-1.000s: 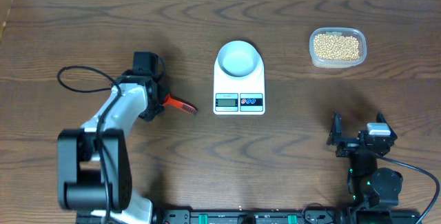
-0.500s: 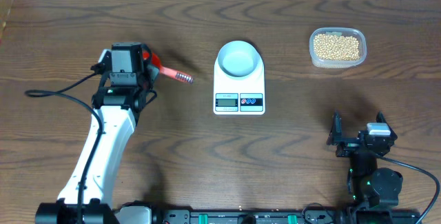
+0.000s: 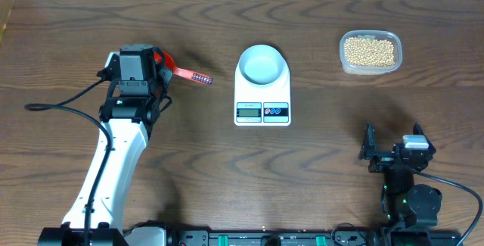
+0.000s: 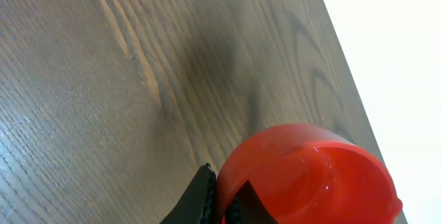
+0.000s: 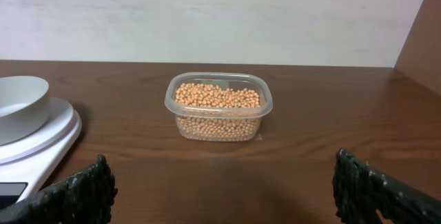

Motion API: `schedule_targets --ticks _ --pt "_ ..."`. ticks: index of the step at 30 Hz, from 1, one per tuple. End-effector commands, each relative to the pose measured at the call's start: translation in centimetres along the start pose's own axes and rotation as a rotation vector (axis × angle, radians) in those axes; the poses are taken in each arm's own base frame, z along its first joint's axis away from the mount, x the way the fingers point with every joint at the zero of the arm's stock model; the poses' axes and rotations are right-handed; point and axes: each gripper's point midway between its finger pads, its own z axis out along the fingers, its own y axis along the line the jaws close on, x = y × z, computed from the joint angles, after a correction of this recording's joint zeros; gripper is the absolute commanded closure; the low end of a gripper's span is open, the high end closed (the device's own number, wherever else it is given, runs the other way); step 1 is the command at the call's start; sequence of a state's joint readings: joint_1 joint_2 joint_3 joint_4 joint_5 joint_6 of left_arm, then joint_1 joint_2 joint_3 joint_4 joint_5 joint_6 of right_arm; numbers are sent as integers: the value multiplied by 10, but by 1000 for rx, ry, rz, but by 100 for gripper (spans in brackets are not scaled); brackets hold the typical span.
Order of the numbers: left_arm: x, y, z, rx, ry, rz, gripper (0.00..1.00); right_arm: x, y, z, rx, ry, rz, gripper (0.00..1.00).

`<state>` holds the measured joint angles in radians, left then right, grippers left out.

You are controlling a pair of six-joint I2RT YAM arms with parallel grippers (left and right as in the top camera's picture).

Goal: Scoop item into bowl and weigh 50g on scale

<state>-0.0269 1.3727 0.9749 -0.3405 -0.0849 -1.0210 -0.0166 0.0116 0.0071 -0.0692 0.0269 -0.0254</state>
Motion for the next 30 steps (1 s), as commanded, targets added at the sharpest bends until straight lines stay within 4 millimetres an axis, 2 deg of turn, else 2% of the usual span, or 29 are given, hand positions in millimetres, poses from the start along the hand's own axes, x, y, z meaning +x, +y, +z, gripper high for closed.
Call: schedule_targets --ticks 1,5,17,26,30 --pt "-2 4 -1 -13 -11 -8 93 -2 -11 -1 62 -9 -1 1" --pt "-1 7 -1 -22 -6 -6 93 -9 -10 -1 54 -38 42 1" --pt "1 9 -1 -33 0 -4 93 -33 18 -2 -110 -132 36 1" --pt "0 9 -1 -33 -1 -4 93 -35 29 10 -174 -126 34 1" --pt "1 9 -1 -33 -1 -4 93 -33 34 19 -207 -110 85 1"
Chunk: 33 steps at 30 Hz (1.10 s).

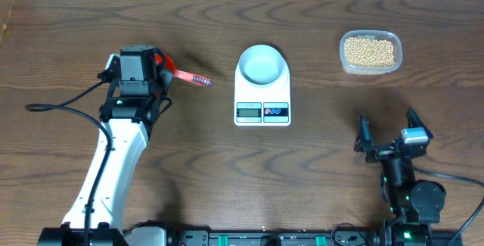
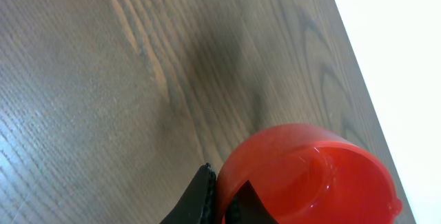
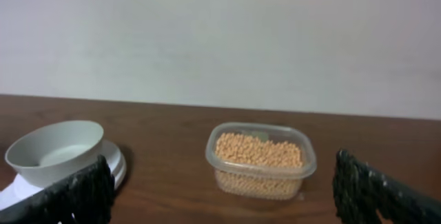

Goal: Scoop item into bowl and weigh 50g on scale

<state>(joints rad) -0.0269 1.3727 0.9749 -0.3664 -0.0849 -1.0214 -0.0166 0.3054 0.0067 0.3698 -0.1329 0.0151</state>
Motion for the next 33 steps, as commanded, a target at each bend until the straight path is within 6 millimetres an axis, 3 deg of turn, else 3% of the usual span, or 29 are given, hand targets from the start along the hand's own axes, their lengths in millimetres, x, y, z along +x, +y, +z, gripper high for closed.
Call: schedule_targets --ticks 1,10,18,23,26,33 --pt "-2 4 -1 -10 -12 -8 93 8 9 8 -61 35 72 1" --pt "0 7 -1 -25 -5 -5 93 4 31 46 -215 137 124 1" --pt "5 9 -1 -29 23 -27 93 -13 52 91 -356 238 380 1" --pt "20 1 -2 11 109 -106 93 -13 78 96 -520 345 578 1" --pt "28 -5 -3 37 164 -142 93 -15 92 89 -600 410 721 1" --pt "42 -23 -7 109 224 -128 93 -9 95 85 -590 478 833 1"
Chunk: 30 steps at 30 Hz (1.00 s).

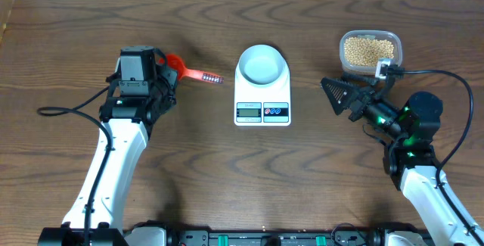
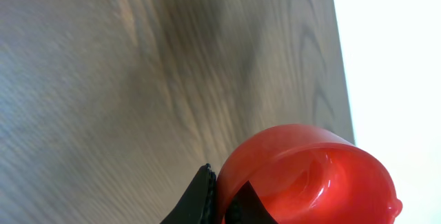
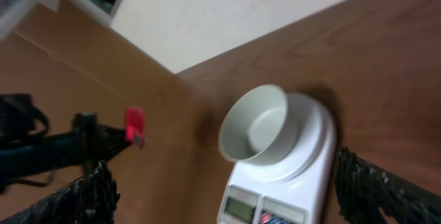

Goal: Scoop item into bowl and weigh 50g on scale
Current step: 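Bring the scoop over the scale toward the right gripper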

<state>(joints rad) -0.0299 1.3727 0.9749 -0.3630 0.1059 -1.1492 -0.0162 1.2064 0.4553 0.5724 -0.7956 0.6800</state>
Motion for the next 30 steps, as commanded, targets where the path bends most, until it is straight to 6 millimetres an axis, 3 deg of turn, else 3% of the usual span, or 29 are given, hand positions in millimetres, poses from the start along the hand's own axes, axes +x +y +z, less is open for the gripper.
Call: schedule_targets --ticks 1,8,12,18,30 --pt "17 -7 -1 30 57 6 93 -3 11 1 -45 19 77 1" --pt "50 -32 -3 108 98 85 93 -18 15 7 -22 -67 13 1" --pt "68 -51 -6 177 114 126 93 -5 27 21 -27 -54 -11 2" --pt "90 -59 -9 204 150 166 93 14 45 36 -42 -27 -87 3" --pt "130 -84 -21 311 205 236 93 33 68 48 -80 -2 -100 23"
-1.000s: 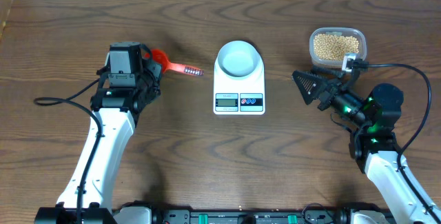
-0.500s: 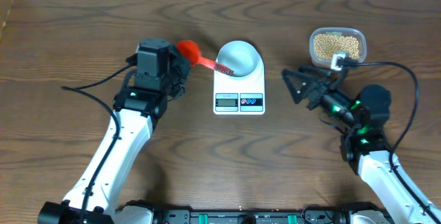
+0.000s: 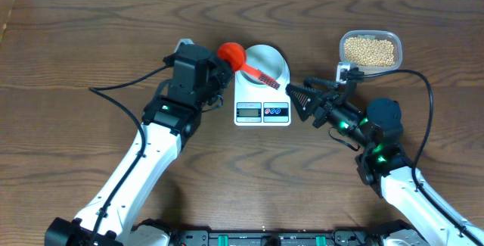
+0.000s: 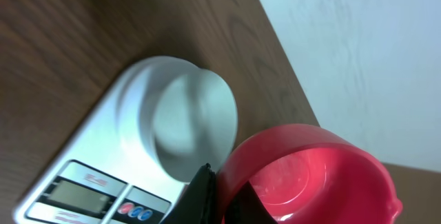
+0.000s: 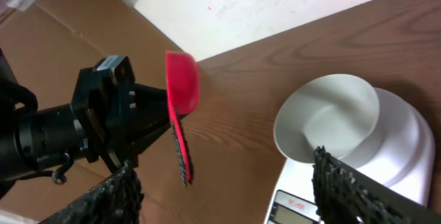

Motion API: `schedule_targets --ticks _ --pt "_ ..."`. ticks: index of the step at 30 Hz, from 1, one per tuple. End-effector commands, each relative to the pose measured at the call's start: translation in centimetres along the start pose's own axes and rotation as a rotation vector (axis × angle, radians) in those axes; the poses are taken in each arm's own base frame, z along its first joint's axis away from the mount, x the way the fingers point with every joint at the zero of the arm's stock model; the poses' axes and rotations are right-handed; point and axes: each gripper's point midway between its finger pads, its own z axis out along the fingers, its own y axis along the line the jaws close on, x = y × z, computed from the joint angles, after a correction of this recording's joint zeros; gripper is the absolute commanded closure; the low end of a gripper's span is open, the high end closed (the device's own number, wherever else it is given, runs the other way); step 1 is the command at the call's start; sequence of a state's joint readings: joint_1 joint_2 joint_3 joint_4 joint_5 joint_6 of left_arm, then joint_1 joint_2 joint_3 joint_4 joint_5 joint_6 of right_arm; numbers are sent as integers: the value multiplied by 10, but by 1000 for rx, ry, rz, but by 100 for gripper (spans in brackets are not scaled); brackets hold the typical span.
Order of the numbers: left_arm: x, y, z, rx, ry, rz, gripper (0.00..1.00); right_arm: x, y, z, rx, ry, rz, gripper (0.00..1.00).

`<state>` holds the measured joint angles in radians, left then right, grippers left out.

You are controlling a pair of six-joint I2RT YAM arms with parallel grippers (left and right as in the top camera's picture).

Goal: Scoop item into bowl and weigh 50g on scale
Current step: 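Bring the scoop over the scale toward the right gripper, then grasp the red scoop's handle with the right gripper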

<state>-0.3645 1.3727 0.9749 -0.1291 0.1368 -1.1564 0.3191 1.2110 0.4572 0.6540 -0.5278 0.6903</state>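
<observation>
My left gripper [image 3: 221,66] is shut on a red scoop [image 3: 231,52] where its cup meets the handle. The scoop hangs at the left edge of the white bowl [image 3: 266,64], and its handle reaches over the bowl. In the left wrist view the empty red scoop [image 4: 310,176] fills the lower right, above the bowl [image 4: 189,124]. The bowl stands on a white scale [image 3: 262,108]. My right gripper [image 3: 296,101] is open just right of the scale and faces the scoop [image 5: 182,86]. A clear tub of soybeans [image 3: 370,51] sits at the back right.
A cable from the left arm loops over the table to the left [image 3: 113,88]. The right arm's cable arcs beside the soybean tub [image 3: 423,87]. The table's far edge runs close behind the bowl and the tub.
My left gripper has carried the scoop from the left part of the table to the bowl's left rim. My right gripper has moved left, up to the scale's right side.
At first my left gripper held the red scoop over the left of the table, and the right arm sat folded at the front right, open. The right arm then stood raised, later between the tub and the scale. Now both grippers are at the scale.
</observation>
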Motion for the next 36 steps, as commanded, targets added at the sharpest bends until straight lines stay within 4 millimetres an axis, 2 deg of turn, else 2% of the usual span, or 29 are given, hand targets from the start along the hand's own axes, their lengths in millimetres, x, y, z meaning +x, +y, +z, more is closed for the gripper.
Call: schedule_targets --ticks 1,6,14,25,31,36 --pt "11 -5 0 15 20 8 93 -5 9 5 -16 -16 -30 24" --pt "23 -9 0 26 43 24 93 3 20 9 -44 6 -34 29" --pt "41 -18 -1 51 77 48 93 10 26 15 -58 10 -44 45" --pt "51 -21 -1 57 102 60 93 11 29 16 -66 9 -47 66" --pt "55 -22 -2 65 126 61 93 11 29 16 -70 11 -47 73" --pt "56 -22 -2 66 131 61 93 10 30 16 -72 10 -47 73"
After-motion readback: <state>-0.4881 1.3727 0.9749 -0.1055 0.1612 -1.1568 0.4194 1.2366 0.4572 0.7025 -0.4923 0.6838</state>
